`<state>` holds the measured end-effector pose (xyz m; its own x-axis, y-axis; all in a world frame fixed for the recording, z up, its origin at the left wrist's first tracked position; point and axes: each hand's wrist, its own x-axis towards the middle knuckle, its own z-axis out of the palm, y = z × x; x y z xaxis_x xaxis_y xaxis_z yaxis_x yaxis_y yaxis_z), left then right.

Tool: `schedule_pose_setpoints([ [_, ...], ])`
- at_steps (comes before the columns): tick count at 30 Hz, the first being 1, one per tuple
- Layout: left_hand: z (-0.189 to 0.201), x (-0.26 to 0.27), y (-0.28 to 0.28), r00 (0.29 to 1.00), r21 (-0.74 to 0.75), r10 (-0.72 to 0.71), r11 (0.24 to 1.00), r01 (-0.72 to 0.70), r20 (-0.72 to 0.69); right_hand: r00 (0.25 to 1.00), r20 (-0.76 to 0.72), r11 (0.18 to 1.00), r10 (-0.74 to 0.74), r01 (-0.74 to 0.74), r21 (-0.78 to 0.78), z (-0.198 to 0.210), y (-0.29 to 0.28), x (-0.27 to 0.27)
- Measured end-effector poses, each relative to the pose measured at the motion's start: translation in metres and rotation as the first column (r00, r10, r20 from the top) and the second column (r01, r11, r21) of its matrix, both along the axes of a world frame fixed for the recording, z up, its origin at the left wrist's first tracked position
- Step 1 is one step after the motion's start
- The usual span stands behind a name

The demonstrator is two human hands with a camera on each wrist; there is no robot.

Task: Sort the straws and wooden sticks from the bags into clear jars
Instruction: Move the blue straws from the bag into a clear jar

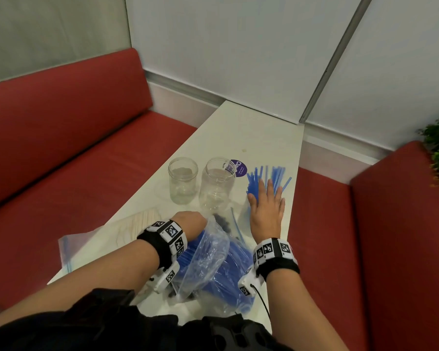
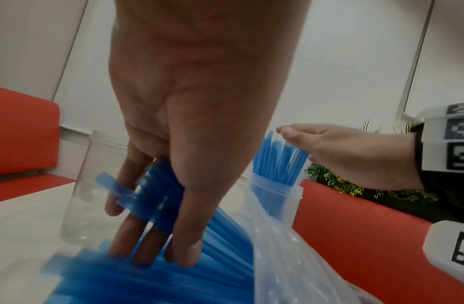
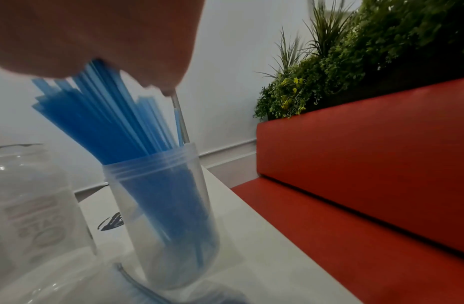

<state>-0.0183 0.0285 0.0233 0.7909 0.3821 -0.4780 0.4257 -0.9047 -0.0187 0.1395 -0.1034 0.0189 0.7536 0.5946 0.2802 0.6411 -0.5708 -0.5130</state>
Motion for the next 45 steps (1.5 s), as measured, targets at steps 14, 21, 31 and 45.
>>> schedule_pose_setpoints([
  [14,0.027,0.002,-0.007,0.996,0.136,-0.021,0.99,0.032,-0.083,0.996,-0.077,0.976,0.045,-0.06,-0.208,0.023,0.005,0.0],
  [21,0.053,0.006,-0.009,0.987,0.204,-0.076,0.973,0.105,-0.144,0.966,-0.066,0.915,0.251,-0.214,0.342,0.049,0.009,-0.019],
  [31,0.141,0.017,-0.024,0.999,0.326,-0.037,0.944,0.047,-0.038,0.702,-0.55,0.82,0.452,-0.57,-0.052,0.023,0.037,-0.073],
  [45,0.172,0.027,0.0,0.027,-0.535,0.535,0.842,0.064,0.845,0.57,-0.589,0.791,0.572,-0.195,0.58,0.087,0.039,-0.059],
])
